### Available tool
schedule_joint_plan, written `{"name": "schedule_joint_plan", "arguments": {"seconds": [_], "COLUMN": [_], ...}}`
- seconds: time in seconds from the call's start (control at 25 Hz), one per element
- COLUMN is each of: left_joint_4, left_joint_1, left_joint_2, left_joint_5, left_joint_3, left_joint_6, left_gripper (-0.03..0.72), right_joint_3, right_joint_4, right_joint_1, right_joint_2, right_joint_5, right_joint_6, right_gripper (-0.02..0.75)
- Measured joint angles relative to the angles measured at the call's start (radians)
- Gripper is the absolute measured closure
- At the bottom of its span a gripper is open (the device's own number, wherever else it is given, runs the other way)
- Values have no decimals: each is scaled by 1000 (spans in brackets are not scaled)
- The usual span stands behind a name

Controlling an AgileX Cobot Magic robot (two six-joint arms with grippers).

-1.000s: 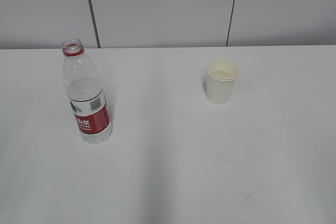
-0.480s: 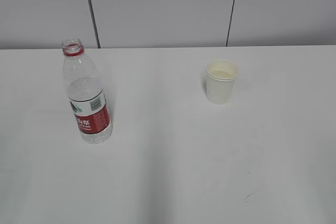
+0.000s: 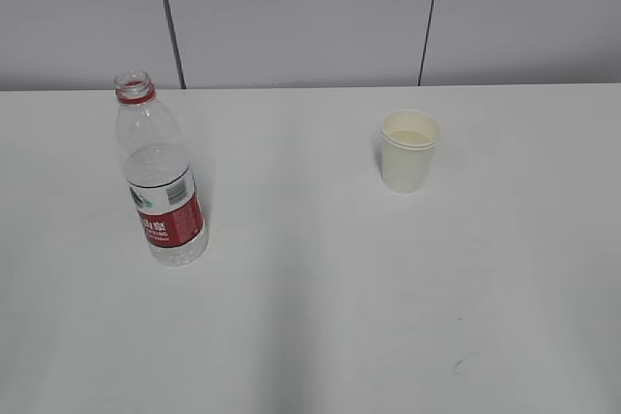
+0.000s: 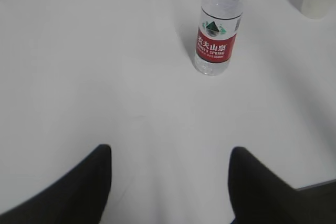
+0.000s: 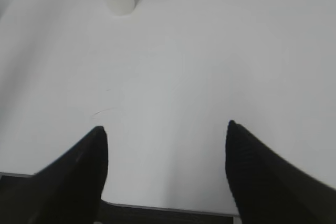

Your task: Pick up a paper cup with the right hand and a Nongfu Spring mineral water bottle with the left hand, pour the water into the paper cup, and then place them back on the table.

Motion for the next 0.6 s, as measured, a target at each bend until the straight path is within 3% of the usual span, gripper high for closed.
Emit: {"name": "schedule_joint_plan", "arguments": {"seconds": [0.6], "left_joint_4": [0], "left_joint_1": [0], "left_joint_2": [0], "left_joint_5": [0], "left_joint_3": [0], "left_joint_6": [0], "left_gripper": [249], "right_joint_3": [0], "right_joint_4": [0], "right_joint_1": [-14], "right_joint_2": [0], "right_joint_5": [0], "right_joint_6": [2], "right_gripper": [218]}}
